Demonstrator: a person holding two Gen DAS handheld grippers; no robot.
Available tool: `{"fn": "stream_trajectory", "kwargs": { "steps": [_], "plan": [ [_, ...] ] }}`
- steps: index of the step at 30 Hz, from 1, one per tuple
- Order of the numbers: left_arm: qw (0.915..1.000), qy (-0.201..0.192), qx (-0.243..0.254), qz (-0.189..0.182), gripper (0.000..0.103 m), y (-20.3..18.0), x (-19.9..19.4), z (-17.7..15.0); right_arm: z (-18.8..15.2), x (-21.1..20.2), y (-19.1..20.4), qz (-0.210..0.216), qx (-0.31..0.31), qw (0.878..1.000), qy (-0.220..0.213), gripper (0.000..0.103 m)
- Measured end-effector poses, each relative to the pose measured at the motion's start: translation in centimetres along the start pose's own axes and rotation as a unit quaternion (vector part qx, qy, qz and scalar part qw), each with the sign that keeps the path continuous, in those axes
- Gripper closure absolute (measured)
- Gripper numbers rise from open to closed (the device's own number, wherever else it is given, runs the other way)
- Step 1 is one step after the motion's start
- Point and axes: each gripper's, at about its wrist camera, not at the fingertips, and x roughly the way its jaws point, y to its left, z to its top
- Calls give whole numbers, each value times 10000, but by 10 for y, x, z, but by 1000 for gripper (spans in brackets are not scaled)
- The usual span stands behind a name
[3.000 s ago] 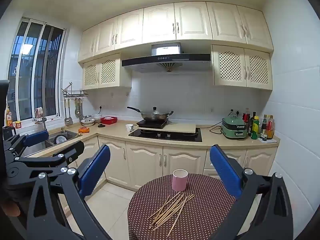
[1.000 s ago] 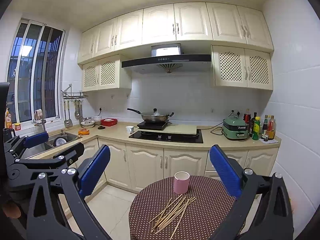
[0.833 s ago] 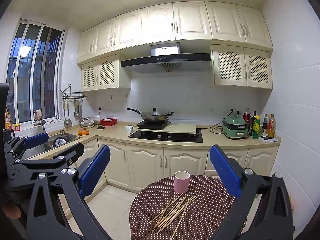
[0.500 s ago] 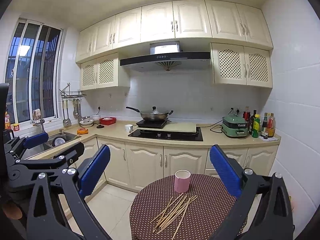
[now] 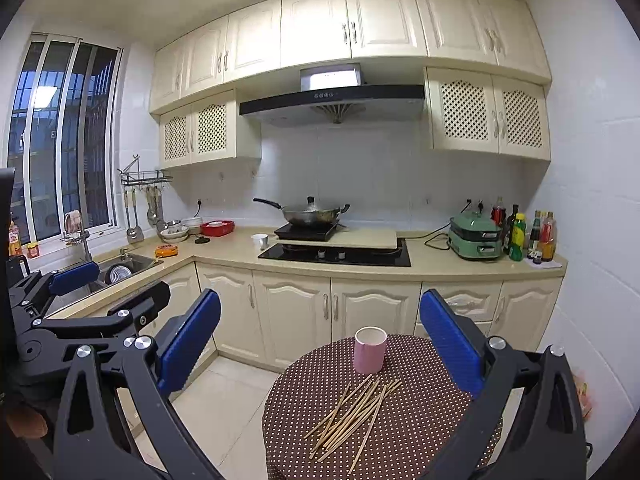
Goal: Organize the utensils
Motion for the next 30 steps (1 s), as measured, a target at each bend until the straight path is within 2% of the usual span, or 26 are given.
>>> {"fn": "stream_trajectory", "kwargs": {
  "steps": [10, 15, 18, 24, 27, 30],
  "plan": [
    [9997, 201, 87, 104, 6, -9, 44, -5, -9, 46, -15, 99, 146, 9996, 223, 7],
    [9983, 583, 72, -61, 6, -19, 89, -13, -23, 96, -43, 112, 432, 9966, 689, 7],
    [9953, 956, 66, -154, 7, -29, 126, -25, -35, 128, -60, 146, 554, 9929, 1042, 13],
    [9816, 1855, 54, -446, 7, -59, 209, -56, -71, 197, -101, 199, 881, 9757, 1997, 30],
    [9711, 2319, 21, -565, 8, -71, 248, -75, -95, 227, -121, 198, 1012, 9632, 2482, 38],
    [9563, 2847, 16, -671, 15, -82, 283, -99, -122, 252, -135, 177, 1069, 9495, 2945, 45]
  ]
}}
